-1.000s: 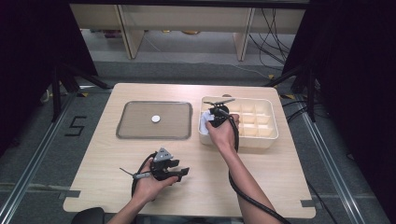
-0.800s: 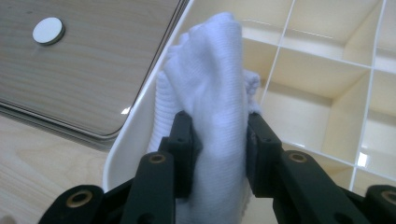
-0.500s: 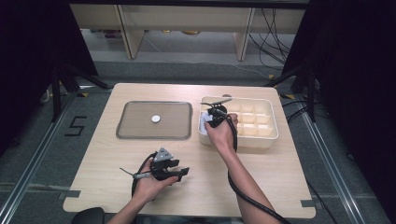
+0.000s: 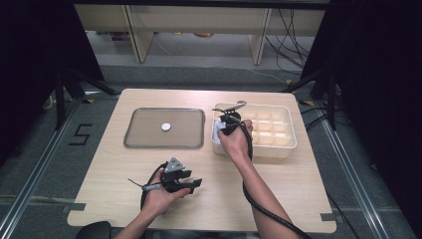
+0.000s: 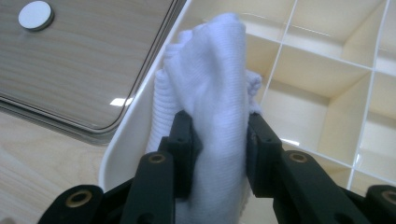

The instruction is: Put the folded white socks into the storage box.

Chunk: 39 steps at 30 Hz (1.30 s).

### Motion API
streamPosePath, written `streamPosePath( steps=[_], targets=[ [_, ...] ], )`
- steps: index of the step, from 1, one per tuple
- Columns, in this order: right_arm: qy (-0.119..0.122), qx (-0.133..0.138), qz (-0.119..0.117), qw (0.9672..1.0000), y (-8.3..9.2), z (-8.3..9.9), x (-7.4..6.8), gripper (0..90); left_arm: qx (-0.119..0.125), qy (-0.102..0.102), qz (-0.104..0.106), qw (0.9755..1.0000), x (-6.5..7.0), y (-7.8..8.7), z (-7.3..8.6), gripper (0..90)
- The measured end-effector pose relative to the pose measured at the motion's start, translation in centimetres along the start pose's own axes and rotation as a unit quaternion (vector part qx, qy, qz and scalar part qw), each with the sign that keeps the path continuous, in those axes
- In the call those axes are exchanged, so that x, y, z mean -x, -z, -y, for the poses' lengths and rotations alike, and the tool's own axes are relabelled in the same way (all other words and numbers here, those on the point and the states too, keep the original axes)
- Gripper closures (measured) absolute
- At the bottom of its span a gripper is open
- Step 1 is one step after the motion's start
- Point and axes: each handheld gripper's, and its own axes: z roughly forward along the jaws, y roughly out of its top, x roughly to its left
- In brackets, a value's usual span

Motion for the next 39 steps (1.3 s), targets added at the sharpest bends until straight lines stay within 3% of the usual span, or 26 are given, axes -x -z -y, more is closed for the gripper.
streamPosePath(
  steps=[9, 10, 11, 14, 15, 21, 27, 30, 31, 35, 39],
  targets=[
    [-0.006, -0.007, 0.01, 0.9999, -0.2, 0.0, -0.1, 66.6, 0.0, -0.003, 0.003, 1.0, 0.0, 0.0, 0.0, 43.4],
    [-0.016, -0.01, 0.007, 0.9998, -0.2, 0.0, -0.1, 66.2, 0.0, -0.002, 0.003, 1.0, 0.0, -0.1, 0.0, 43.4],
    [-0.008, -0.006, 0.004, 0.9999, -0.2, 0.0, 0.2, 65.4, -0.002, -0.003, 0.002, 1.0, 0.0, 0.0, 0.0, 43.4],
    [-0.041, -0.013, -0.005, 0.999, 0.2, 0.0, 0.0, 62.0, -0.002, -0.001, 0.002, 1.0, 0.0, -0.1, 0.1, 43.4],
    [-0.026, -0.009, -0.011, 0.9996, 0.1, 0.0, 0.4, 60.5, -0.002, -0.002, 0.002, 1.0, 0.0, -0.1, 0.1, 43.4],
    [-0.037, 0.0, -0.031, 0.9989, 1.0, -0.2, 0.7, 49.5, -0.001, -0.001, 0.002, 1.0, 0.0, -0.1, 0.1, 43.4],
    [-0.047, 0.011, -0.037, 0.9981, 1.8, -0.2, 1.2, 48.0, -0.002, -0.001, 0.004, 1.0, 0.0, 0.0, 0.1, 43.4],
    [-0.053, 0.015, -0.044, 0.9975, 2.6, -0.2, 1.2, 52.5, 0.0, 0.0, 0.002, 1.0, 0.0, 0.0, 0.1, 43.4],
    [-0.044, 0.02, -0.052, 0.9974, 2.9, -0.1, 1.4, 56.6, 0.0, 0.0, 0.003, 1.0, 0.0, 0.0, 0.1, 43.4],
    [-0.047, 0.007, -0.074, 0.9961, 3.3, 0.0, 1.4, 67.8, 0.0, -0.002, 0.005, 1.0, 0.1, 0.0, 0.0, 43.4],
    [-0.032, -0.003, -0.068, 0.9971, 2.8, 0.1, 1.5, 76.0, 0.002, 0.0, 0.003, 1.0, 0.1, 0.1, 0.0, 43.4]
  ],
)
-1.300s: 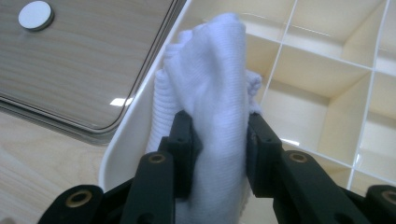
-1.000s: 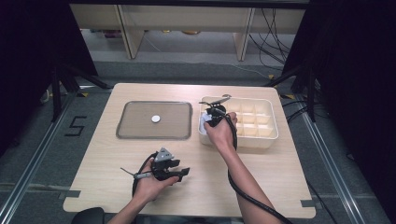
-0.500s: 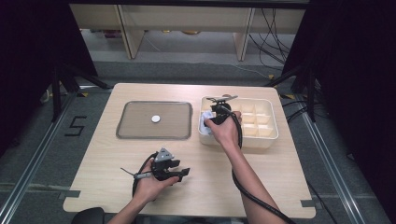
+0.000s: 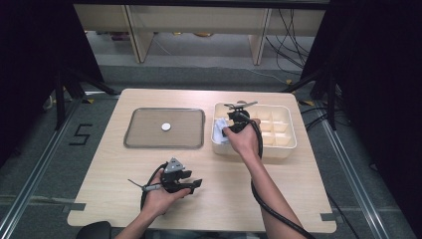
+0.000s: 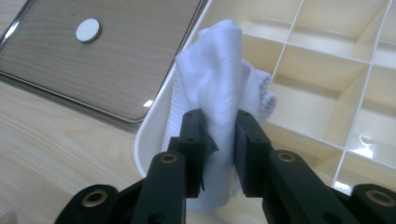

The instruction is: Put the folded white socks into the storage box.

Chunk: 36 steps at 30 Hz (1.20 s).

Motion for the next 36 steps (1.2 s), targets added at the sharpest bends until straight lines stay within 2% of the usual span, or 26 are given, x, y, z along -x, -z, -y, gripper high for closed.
streamPosePath(
  steps=[3, 4, 6, 8, 11, 12, 14, 20, 21, 22, 26, 30, 32, 33, 34, 35, 36],
  targets=[
    [0.002, -0.007, 0.005, 1.0, -0.4, 0.1, 0.2, 79.3, -0.002, -0.002, -0.001, 1.0, 0.0, 0.0, 0.0, 43.4],
    [0.01, -0.005, 0.003, 0.9999, -0.5, 0.1, 0.4, 79.8, -0.001, -0.001, 0.001, 1.0, -0.1, 0.0, 0.0, 43.4],
    [-0.009, -0.013, 0.008, 0.9998, -0.6, 0.1, 0.2, 80.3, -0.003, -0.001, 0.004, 1.0, -0.1, 0.0, 0.0, 43.4],
    [-0.009, -0.015, 0.006, 0.9998, -0.7, 0.1, 0.2, 80.8, -0.006, 0.003, 0.005, 1.0, 0.0, 0.0, 0.0, 43.4],
    [0.001, -0.014, 0.014, 0.9998, -0.9, 0.2, 0.3, 81.3, -0.006, 0.003, 0.002, 1.0, 0.0, 0.0, 0.0, 43.4],
    [-0.001, -0.017, 0.009, 0.9998, -0.9, 0.2, 0.2, 81.4, -0.005, 0.003, 0.002, 1.0, 0.0, 0.0, 0.0, 43.4],
    [-0.009, -0.026, 0.013, 0.9995, -1.0, 0.1, 0.0, 81.6, -0.004, 0.002, -0.001, 1.0, 0.0, 0.0, 0.0, 43.4],
    [0.013, -0.032, 0.02, 0.9992, -1.4, 0.1, -0.3, 82.0, 0.0, 0.0, -0.001, 1.0, 0.0, 0.0, 0.0, 43.4],
    [0.019, -0.039, 0.029, 0.9987, -1.5, 0.1, -0.2, 82.0, 0.001, 0.0, -0.001, 1.0, 0.0, 0.0, 0.0, 43.4],
    [0.011, -0.04, 0.033, 0.9986, -1.7, 0.1, -0.4, 82.0, 0.001, 0.001, -0.001, 1.0, 0.0, 0.0, 0.0, 43.4],
    [0.003, -0.043, 0.035, 0.9985, -1.8, 0.1, -0.6, 82.1, 0.001, 0.0, -0.001, 1.0, 0.0, 0.0, 0.0, 43.4],
    [0.008, -0.045, 0.038, 0.9983, -1.9, 0.1, -0.7, 82.2, 0.0, -0.001, 0.001, 1.0, 0.0, 0.0, 0.0, 43.5],
    [0.006, -0.045, 0.028, 0.9986, -2.0, 0.1, -0.8, 82.3, 0.0, -0.001, 0.0, 1.0, 0.0, 0.0, 0.0, 43.5],
    [0.012, -0.045, 0.031, 0.9984, -2.0, 0.1, -0.7, 82.3, 0.0, -0.001, 0.0, 1.0, 0.0, 0.0, 0.0, 43.5],
    [0.011, -0.046, 0.029, 0.9985, -2.1, 0.1, -0.7, 82.4, 0.0, 0.0, 0.001, 1.0, 0.0, 0.0, 0.0, 43.4],
    [-0.001, -0.051, 0.031, 0.9982, -2.1, 0.1, -0.9, 82.3, 0.0, 0.0, 0.001, 1.0, 0.0, 0.0, 0.0, 43.4],
    [0.008, -0.051, 0.03, 0.9982, -2.2, 0.1, -0.8, 82.4, 0.0, 0.0, 0.001, 1.0, 0.0, 0.0, 0.0, 43.5]
  ],
)
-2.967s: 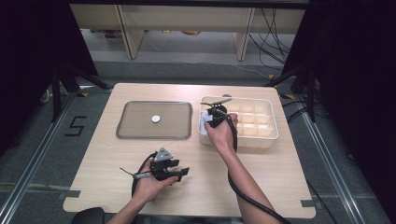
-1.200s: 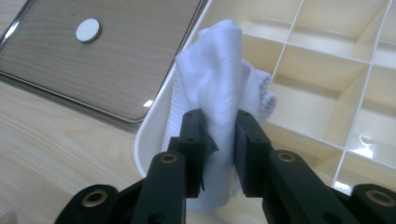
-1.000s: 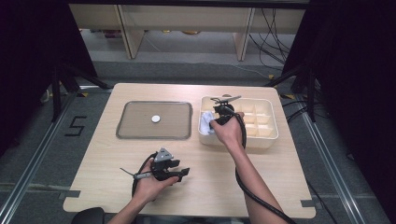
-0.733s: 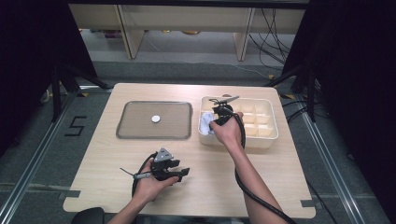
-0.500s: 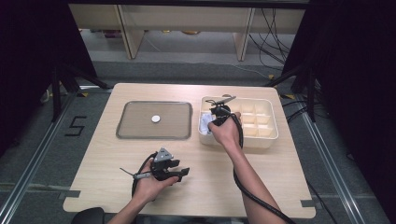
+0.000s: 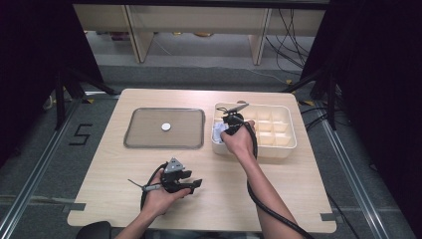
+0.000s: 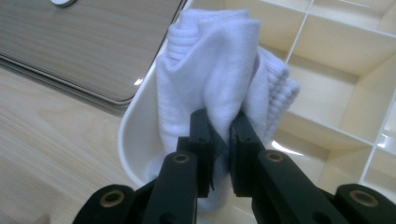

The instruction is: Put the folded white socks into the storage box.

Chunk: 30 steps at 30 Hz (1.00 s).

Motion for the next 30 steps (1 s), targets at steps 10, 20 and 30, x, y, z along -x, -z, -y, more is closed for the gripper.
streamPosePath(
  steps=[10, 20, 30],
  targets=[
    [-0.004, -0.024, -0.005, 0.9997, -0.8, -0.1, -0.3, 82.6, 0.001, -0.001, -0.003, 1.0, 0.0, 0.1, 0.0, 43.5],
    [0.003, -0.037, -0.004, 0.9993, -1.2, -0.3, -0.1, 82.6, -0.002, -0.001, -0.002, 1.0, 0.0, 0.0, 0.1, 43.5],
    [-0.012, -0.059, -0.009, 0.9981, -1.6, -0.3, -0.1, 82.6, -0.002, -0.003, 0.0, 1.0, 0.0, 0.0, 0.1, 43.5]
  ],
)
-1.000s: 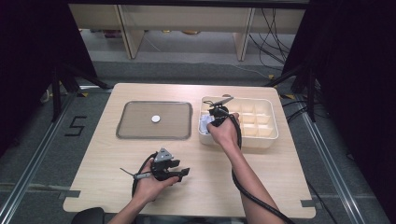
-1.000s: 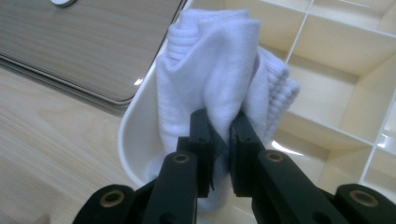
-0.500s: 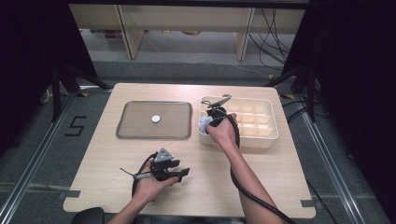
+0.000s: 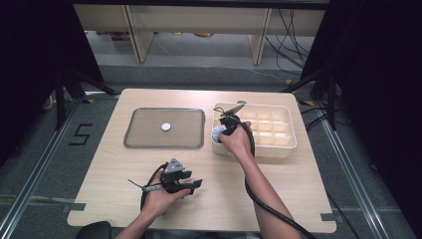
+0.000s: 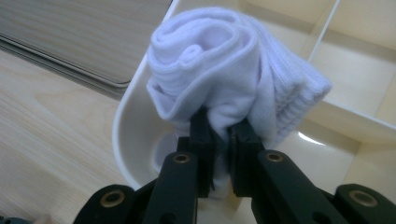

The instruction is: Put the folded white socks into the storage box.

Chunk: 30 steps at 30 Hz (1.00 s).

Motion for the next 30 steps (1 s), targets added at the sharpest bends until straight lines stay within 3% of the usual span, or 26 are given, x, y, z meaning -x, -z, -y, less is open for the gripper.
streamPosePath(
  steps=[1, 2, 3, 10, 11, 12, 13, 16, 17, 19, 20, 22, 23, 25, 26, 27, 28, 30],
  targets=[
    [0.013, 0.003, 0.001, 0.9999, -0.1, -0.1, 0.1, 82.6, -0.002, 0.0, 0.003, 1.0, 0.0, 0.0, 0.0, 43.5],
    [0.002, -0.005, 0.004, 1.0, 0.0, -0.1, 0.0, 82.6, -0.003, -0.001, 0.003, 1.0, 0.0, 0.0, 0.0, 43.5],
    [0.026, 0.009, 0.0, 0.9996, -0.2, -0.2, 0.2, 82.7, -0.009, -0.009, 0.002, 0.9999, -0.1, 0.1, 0.0, 43.5],
    [0.033, 0.007, -0.005, 0.9994, -0.2, -0.2, 0.2, 81.3, -0.007, -0.009, 0.001, 0.9999, -0.1, 0.1, 0.0, 43.5],
    [0.029, 0.009, -0.005, 0.9995, -0.1, -0.1, 0.2, 80.3, 0.001, 0.001, 0.001, 1.0, 0.0, 0.0, 0.0, 43.5],
    [0.01, 0.0, -0.003, 0.9999, 0.1, 0.1, 0.1, 78.7, 0.0, 0.002, 0.004, 1.0, 0.0, 0.0, 0.0, 43.5],
    [0.015, 0.01, -0.012, 0.9998, 0.2, 0.2, 0.3, 76.9, 0.0, 0.006, 0.0, 1.0, 0.0, 0.0, 0.0, 43.6],
    [-0.002, 0.021, -0.022, 0.9995, 1.1, 0.5, 0.2, 69.0, 0.002, 0.002, 0.002, 1.0, 0.0, 0.0, 0.0, 43.6],
    [0.014, 0.034, -0.031, 0.9988, 1.3, 0.5, 0.4, 66.8, 0.003, 0.0, 0.003, 1.0, 0.0, 0.0, 0.0, 43.6],
    [-0.012, 0.029, -0.027, 0.9991, 2.0, 0.5, 0.3, 63.8, 0.001, 0.001, 0.0, 1.0, 0.1, 0.0, 0.0, 43.6],
    [-0.005, 0.044, -0.025, 0.9987, 2.4, 0.4, 0.6, 60.8, 0.0, 0.0, 0.001, 1.0, 0.1, 0.0, 0.0, 43.6],
    [-0.019, 0.062, -0.037, 0.9972, 3.2, 0.1, 0.8, 53.5, -0.006, -0.007, -0.003, 1.0, 0.0, 0.1, 0.0, 43.6],
    [-0.009, 0.084, -0.037, 0.9957, 3.4, 0.0, 1.2, 49.5, -0.008, -0.007, -0.002, 0.9999, 0.0, 0.1, 0.0, 43.6],
    [-0.022, 0.085, -0.033, 0.9956, 3.6, -0.3, 1.5, 44.1, 0.0, -0.001, 0.003, 1.0, 0.1, -0.1, 0.0, 43.5],
    [0.002, 0.094, -0.037, 0.9949, 3.5, -0.5, 2.1, 41.3, -0.001, -0.001, 0.001, 1.0, 0.2, -0.1, 0.0, 43.5],
    [-0.016, 0.085, -0.046, 0.9953, 3.3, -0.6, 2.0, 40.0, -0.001, 0.001, 0.002, 1.0, 0.2, -0.2, 0.0, 43.5],
    [0.006, 0.091, -0.05, 0.9946, 2.9, -0.7, 2.4, 38.4, -0.001, 0.002, 0.003, 1.0, 0.2, -0.2, 0.0, 43.5],
    [-0.005, 0.085, -0.055, 0.9948, 2.5, -0.8, 2.4, 36.4, -0.001, 0.001, 0.002, 1.0, 0.2, -0.2, 0.0, 43.5]
  ],
)
